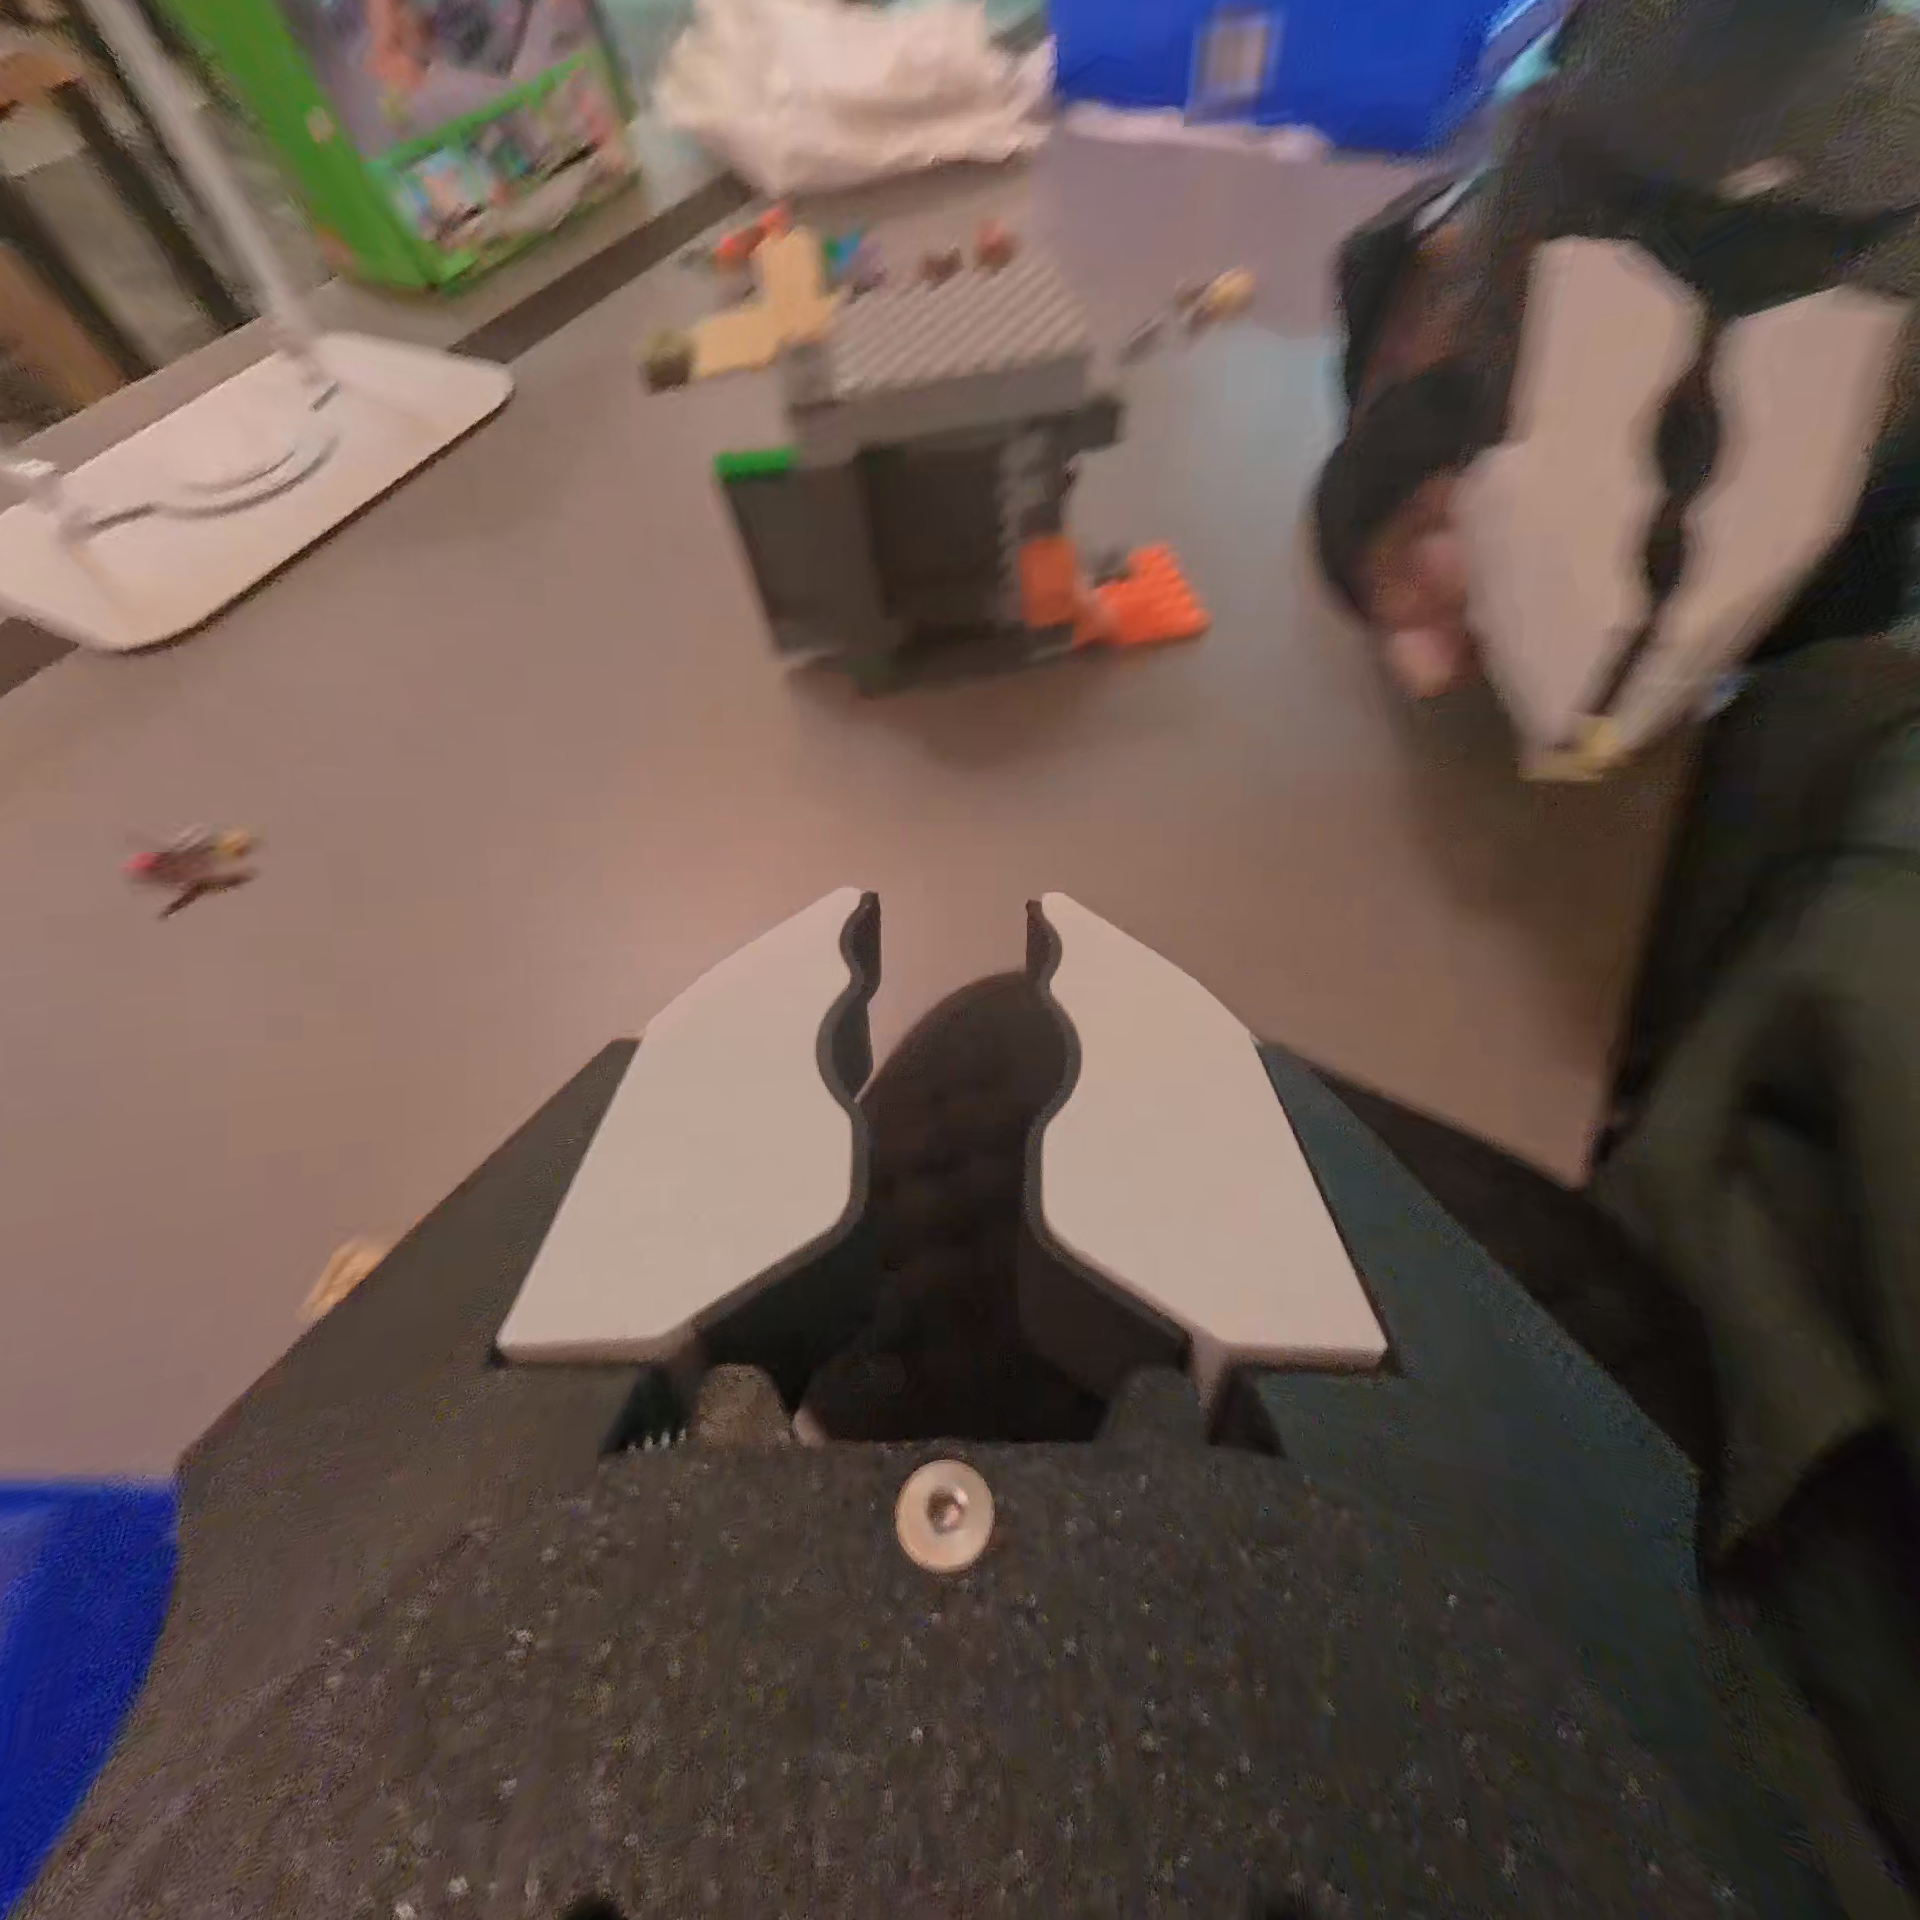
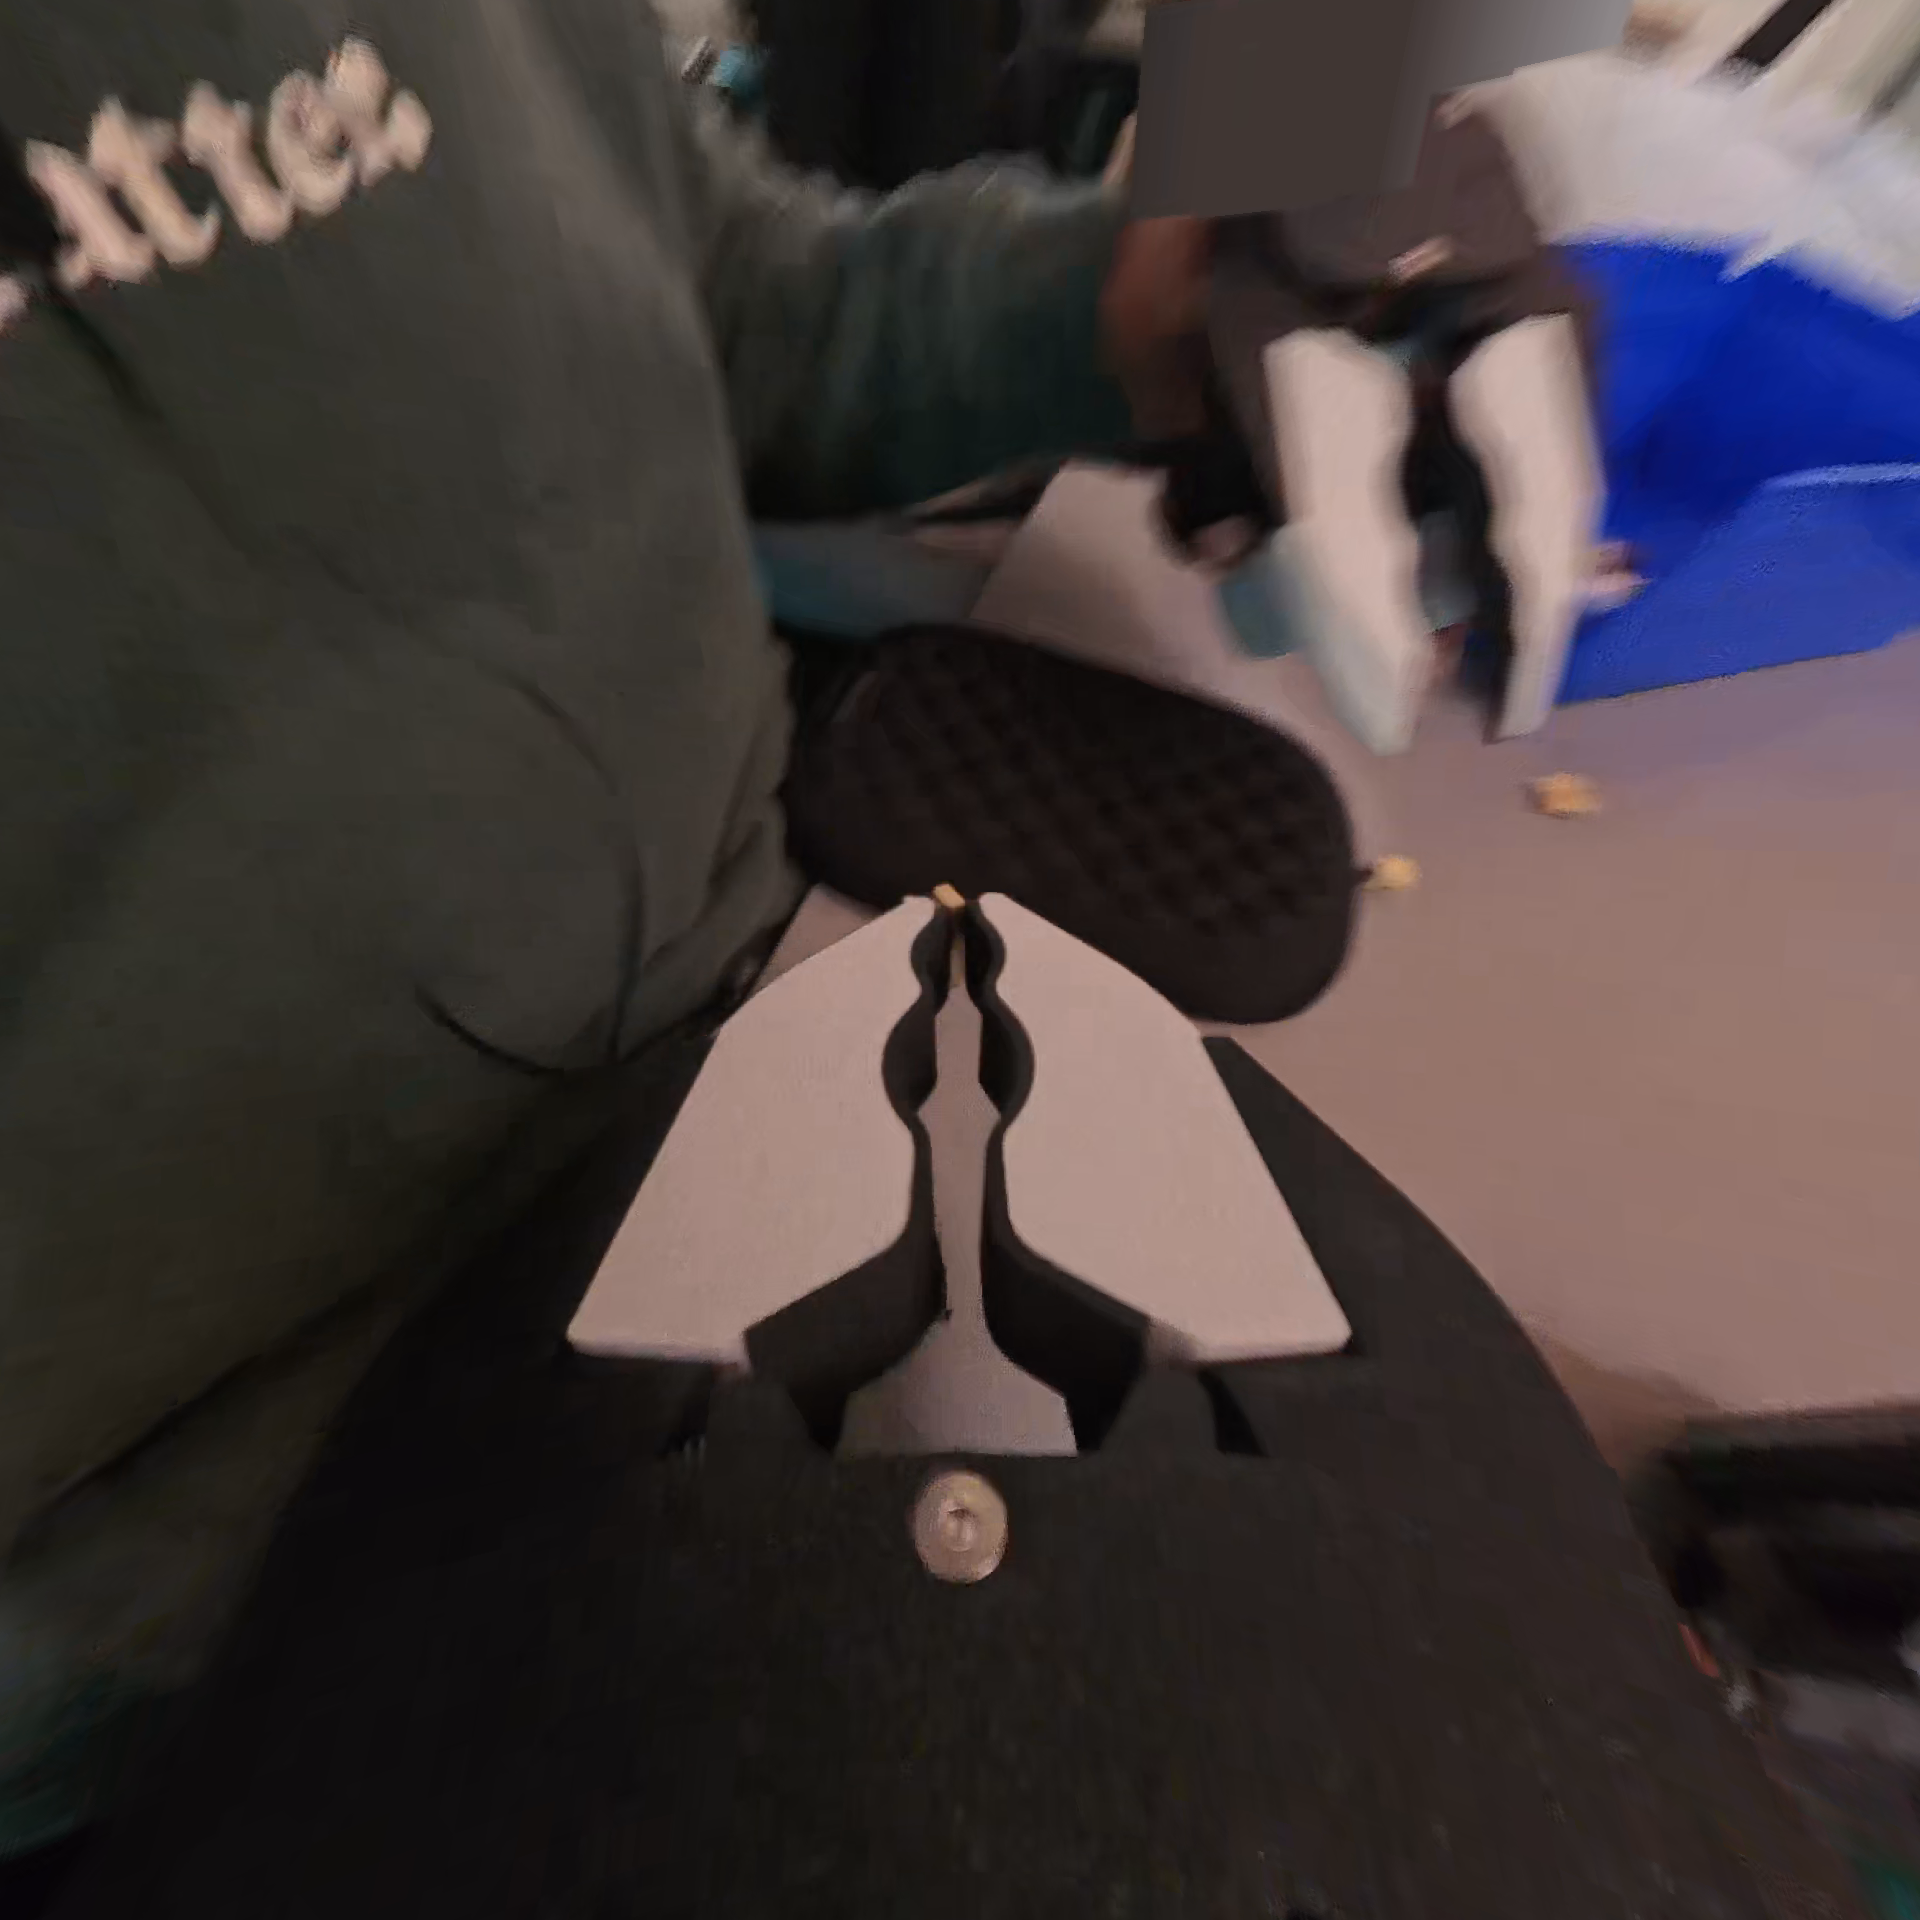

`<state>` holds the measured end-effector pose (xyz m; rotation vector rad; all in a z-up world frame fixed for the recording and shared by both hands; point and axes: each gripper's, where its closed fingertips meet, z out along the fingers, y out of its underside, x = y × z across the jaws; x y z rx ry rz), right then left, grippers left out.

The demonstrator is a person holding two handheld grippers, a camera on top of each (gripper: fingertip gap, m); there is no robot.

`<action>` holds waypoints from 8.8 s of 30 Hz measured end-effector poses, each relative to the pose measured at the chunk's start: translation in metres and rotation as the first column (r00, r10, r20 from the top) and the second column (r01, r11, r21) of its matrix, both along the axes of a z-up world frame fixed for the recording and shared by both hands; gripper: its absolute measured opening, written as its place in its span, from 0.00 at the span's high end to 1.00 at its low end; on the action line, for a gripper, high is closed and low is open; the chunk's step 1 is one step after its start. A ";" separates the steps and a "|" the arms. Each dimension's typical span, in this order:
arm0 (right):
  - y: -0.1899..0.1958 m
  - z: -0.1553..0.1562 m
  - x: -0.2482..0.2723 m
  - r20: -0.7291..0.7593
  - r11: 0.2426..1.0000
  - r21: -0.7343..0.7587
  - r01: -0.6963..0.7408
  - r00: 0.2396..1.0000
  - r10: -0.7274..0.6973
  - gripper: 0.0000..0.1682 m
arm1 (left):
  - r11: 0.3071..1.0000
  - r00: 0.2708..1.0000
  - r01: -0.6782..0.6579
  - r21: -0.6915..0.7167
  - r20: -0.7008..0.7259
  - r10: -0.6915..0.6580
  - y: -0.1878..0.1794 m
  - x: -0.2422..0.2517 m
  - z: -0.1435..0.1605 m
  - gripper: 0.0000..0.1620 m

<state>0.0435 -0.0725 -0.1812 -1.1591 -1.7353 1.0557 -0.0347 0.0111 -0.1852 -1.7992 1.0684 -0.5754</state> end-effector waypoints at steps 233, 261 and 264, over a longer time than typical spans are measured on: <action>0.078 -0.020 0.043 0.071 0.866 -0.035 0.498 0.866 -0.495 0.84 | 0.852 0.747 -0.426 -0.305 -0.649 0.142 0.098 -0.119 -0.080 0.80; 0.080 -0.021 0.043 0.074 0.862 -0.033 0.507 0.861 -0.503 0.84 | 0.801 0.669 -0.594 -0.072 -0.597 0.443 0.096 -0.227 0.009 0.88; 0.081 -0.020 0.044 0.069 0.858 -0.043 0.512 0.858 -0.509 0.84 | 0.781 0.651 -0.619 -0.086 -0.611 0.449 0.098 -0.241 -0.007 0.80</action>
